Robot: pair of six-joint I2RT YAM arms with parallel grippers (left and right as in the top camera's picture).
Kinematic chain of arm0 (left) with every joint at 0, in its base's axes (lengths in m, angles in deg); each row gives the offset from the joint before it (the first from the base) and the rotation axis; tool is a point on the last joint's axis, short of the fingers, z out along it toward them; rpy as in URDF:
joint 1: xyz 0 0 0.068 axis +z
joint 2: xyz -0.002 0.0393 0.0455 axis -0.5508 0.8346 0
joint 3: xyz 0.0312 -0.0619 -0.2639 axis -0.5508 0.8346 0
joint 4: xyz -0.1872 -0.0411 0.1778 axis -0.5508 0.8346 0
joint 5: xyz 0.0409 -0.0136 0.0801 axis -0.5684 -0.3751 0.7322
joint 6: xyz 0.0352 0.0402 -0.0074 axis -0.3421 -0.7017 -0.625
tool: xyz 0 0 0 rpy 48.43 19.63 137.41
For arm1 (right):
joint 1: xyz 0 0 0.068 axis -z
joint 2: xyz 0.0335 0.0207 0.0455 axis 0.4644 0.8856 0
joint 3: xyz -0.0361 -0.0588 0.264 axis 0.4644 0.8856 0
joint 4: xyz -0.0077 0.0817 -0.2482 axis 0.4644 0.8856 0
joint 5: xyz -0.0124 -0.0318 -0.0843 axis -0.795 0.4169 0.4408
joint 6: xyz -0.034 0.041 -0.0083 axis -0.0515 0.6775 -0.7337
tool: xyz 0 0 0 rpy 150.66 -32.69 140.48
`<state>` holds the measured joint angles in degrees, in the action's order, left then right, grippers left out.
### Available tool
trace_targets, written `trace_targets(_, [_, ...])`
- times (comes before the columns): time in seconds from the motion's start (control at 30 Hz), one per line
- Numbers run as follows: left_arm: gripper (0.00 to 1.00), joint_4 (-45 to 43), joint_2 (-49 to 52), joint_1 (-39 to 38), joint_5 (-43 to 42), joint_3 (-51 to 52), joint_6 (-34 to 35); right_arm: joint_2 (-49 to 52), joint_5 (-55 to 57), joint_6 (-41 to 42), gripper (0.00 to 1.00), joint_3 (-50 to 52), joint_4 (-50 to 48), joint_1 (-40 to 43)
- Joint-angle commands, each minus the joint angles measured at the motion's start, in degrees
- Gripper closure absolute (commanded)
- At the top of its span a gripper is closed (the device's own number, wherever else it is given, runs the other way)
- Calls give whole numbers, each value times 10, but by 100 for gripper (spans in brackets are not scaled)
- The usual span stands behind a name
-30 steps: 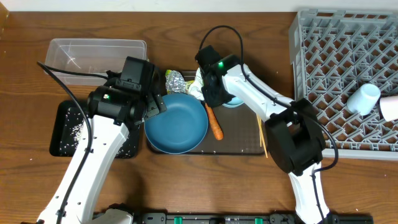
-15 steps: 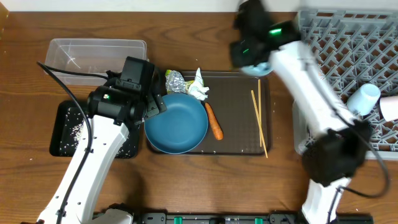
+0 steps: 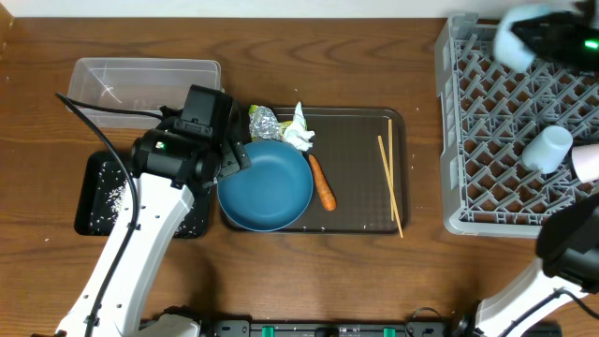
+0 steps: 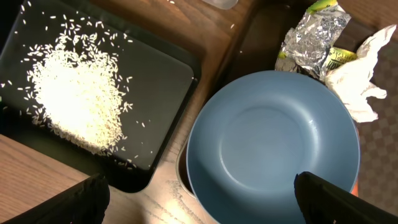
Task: Sort waste into correct bins and load items into the dishwasher rack
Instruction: 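Lift the light blue bowl and carry it over the rack, then lower the bowl into the rack's upper area and open the gripper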
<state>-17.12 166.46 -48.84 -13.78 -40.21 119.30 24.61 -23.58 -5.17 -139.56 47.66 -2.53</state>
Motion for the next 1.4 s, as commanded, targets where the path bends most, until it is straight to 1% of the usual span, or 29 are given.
trace_targets(0.0, [2,1,-1,2,12,-3,-2,27,-141,-40,99,2,-3,38])
trace_targets(0.13, [2,1,-1,2,12,-3,-2,66,-169,-69,99,2,-13,68])
trace_targets(0.33, [2,1,-1,2,12,-3,-2,146,-290,-63,99,2,-102,80])
trace_targets(0.57, [2,1,-1,2,12,-3,-2,217,-293,47,99,2,-214,85])
trace_targets(0.63, [2,1,-1,2,12,-3,-2,225,-282,69,99,2,-228,90])
trace_targets(0.8, [2,1,-1,2,12,-3,-2,225,-268,95,99,2,-239,110])
trace_targets(0.93, [2,1,-1,2,12,-3,-2,225,-268,97,99,2,-232,126])
trace_targets(1.07, [2,1,-1,2,12,-3,-2,225,-267,96,93,2,-208,139])
trace_targets(1.13, [2,1,-1,2,12,-3,-2,225,-265,92,94,2,-200,143])
trace_targets(1.17, [2,1,-1,2,12,-3,-2,225,-265,92,91,2,-198,146])
trace_targets(1.2, [2,1,-1,2,12,-3,-2,225,-265,92,84,2,-196,147])
trace_targets(1.23, [2,1,-1,2,12,-3,-2,225,-265,94,83,2,-194,150])
trace_targets(1.3, [2,1,-1,2,12,-3,-2,225,-255,109,85,2,-188,157])
trace_targets(1.37, [2,1,-1,2,12,-3,-2,224,-240,121,84,2,-179,168])
